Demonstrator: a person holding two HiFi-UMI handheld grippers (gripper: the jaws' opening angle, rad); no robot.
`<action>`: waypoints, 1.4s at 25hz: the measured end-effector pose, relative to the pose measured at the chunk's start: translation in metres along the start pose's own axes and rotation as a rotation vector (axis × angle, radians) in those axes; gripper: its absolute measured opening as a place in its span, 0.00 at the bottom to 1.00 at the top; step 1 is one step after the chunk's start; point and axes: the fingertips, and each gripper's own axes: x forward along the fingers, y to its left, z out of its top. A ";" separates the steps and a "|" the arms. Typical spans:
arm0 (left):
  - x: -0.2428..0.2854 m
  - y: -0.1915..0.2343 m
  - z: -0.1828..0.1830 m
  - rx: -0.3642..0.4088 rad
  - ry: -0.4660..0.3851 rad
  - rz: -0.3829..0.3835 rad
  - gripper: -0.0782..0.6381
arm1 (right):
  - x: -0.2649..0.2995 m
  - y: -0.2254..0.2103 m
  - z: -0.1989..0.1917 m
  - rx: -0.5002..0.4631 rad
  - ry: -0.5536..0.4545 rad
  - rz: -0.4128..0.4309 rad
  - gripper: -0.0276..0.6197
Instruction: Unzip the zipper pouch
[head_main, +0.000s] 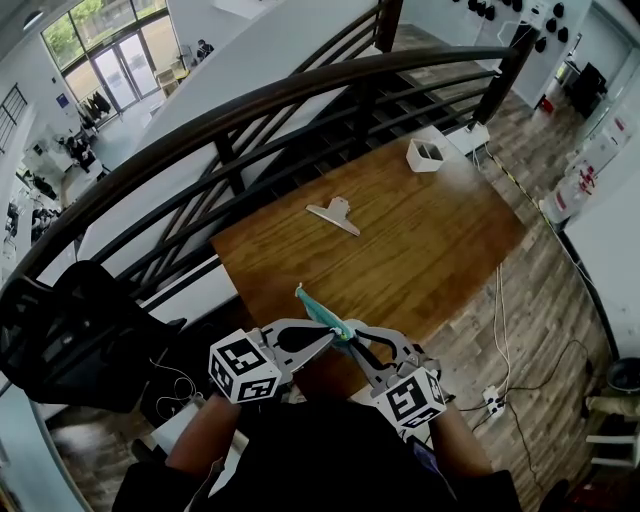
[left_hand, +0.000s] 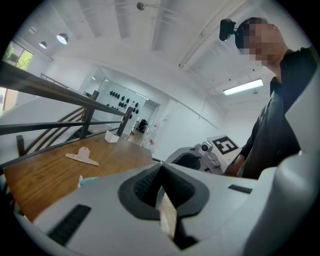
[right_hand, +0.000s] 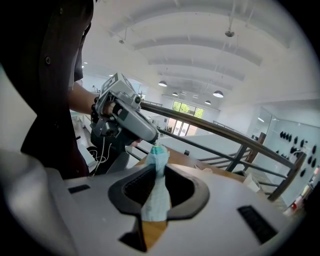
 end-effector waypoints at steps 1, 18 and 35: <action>0.001 0.000 0.001 -0.007 -0.006 -0.002 0.13 | 0.000 0.001 0.000 0.000 -0.002 0.004 0.15; -0.001 0.000 -0.004 0.002 -0.003 0.035 0.13 | -0.005 0.008 0.022 0.028 -0.089 0.028 0.10; -0.011 0.025 -0.006 -0.041 0.005 0.120 0.13 | -0.018 0.008 0.034 -0.007 -0.131 0.033 0.08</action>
